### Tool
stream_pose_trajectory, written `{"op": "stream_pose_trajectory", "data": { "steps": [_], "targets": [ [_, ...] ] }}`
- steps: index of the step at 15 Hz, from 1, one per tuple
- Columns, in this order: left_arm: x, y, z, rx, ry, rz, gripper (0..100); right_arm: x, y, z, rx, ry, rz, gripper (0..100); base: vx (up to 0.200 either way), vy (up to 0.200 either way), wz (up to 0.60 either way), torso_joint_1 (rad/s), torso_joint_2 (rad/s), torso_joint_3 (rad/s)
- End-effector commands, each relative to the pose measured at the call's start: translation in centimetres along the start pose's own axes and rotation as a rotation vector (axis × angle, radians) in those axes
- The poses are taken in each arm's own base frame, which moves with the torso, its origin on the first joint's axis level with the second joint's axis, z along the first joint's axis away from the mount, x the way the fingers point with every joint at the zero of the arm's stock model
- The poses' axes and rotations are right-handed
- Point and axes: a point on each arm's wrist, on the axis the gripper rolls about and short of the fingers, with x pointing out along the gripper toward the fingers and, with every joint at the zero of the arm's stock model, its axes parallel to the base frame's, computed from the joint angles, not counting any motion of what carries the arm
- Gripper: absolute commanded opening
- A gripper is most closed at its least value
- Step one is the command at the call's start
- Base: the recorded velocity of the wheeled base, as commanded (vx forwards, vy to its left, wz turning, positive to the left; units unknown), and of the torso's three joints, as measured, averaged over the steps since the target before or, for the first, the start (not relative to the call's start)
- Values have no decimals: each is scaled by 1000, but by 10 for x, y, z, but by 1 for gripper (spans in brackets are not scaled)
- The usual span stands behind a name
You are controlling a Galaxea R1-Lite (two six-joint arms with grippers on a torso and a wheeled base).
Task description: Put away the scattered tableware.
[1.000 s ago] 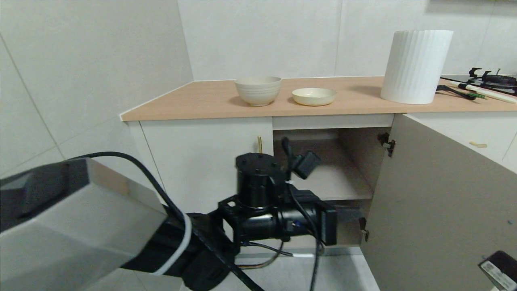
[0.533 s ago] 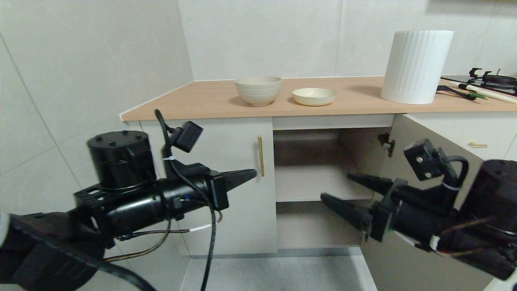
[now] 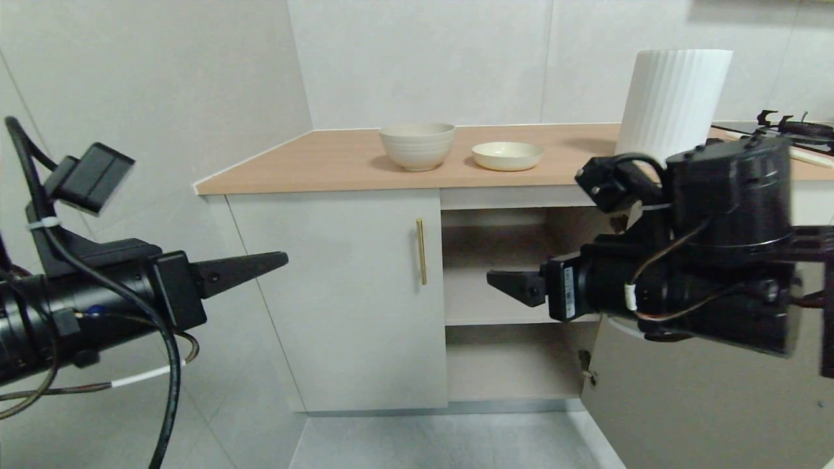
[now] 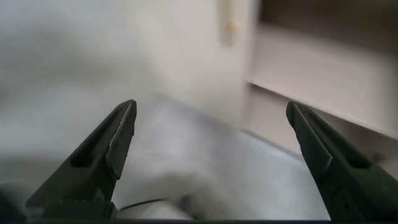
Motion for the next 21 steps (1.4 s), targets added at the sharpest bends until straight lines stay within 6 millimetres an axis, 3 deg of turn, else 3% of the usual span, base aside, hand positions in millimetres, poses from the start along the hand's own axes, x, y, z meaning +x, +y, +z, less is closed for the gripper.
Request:
{"op": "stream_pose_trajectory", "data": {
  "steps": [1,4,9,13,21],
  "targets": [
    [-10,-2,14,19,-65,19,100,-56,6,18,40,-64,63,100,0,0,0,0,0,0],
    [-17,2,27,30,-148,123,100,-51,-12,8,56,-49,-45,100,0,0,0,0,0,0],
    [-25,-4,30,52,-177,124,100,-50,-12,8,64,-43,-25,100,0,0,0,0,0,0],
    [-32,-9,33,63,-196,116,100,-58,-8,17,124,-112,5,100,200,0,0,2,0,5],
    [-30,-8,34,62,-193,117,100,-73,-6,13,119,-97,102,100,200,0,0,4,2,4]
  ]
}}
